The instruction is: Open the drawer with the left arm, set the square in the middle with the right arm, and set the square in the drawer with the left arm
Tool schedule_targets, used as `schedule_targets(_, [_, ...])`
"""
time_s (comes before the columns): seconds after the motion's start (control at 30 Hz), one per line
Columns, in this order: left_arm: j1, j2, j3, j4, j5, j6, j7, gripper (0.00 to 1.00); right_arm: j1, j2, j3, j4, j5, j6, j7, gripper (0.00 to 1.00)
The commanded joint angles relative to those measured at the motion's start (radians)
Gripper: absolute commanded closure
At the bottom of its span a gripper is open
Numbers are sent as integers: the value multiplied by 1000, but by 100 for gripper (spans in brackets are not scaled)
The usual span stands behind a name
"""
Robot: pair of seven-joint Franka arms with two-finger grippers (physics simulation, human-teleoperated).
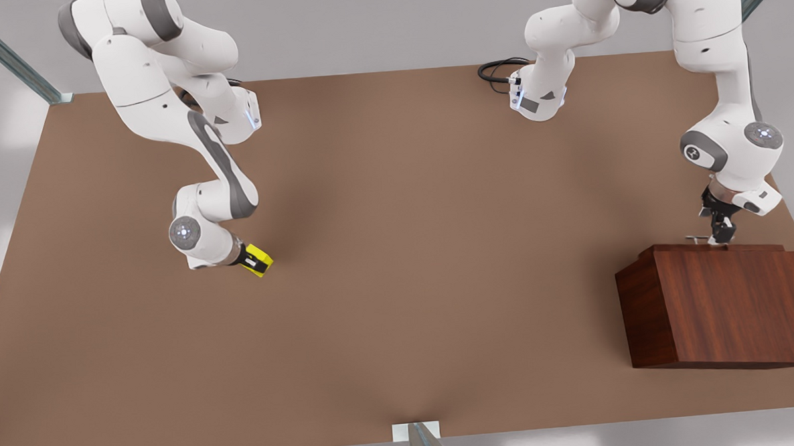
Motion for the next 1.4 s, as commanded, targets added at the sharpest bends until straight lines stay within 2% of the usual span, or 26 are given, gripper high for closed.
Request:
schedule_targets(0.0, [0,-3,0,0,3,-8,0,0,0,0,0,0,0,0,-2,0])
schedule_targets(0.07, [2,-6,2,-1,3,-28,5,0,-35,23,0,0,0,17,-46,0])
schedule_targets(1.03, [61,-54,18,-1,67,-212,12,0,-31,78,0,15,2,66,3,0])
schedule_targets(1.07, [61,-57,18,-1,69,-232,11,0,-32,78,0,17,2,66,3,18])
schedule_targets(1.17, [61,-64,18,-1,70,-250,12,0,-32,78,0,17,2,66,1,48])
schedule_targets(1.2, [61,-72,20,-1,73,-264,12,0,-32,80,0,17,2,66,3,51])
schedule_targets(1.37, [61,-83,35,0,108,-296,5,0,-29,75,0,20,2,54,5,51])
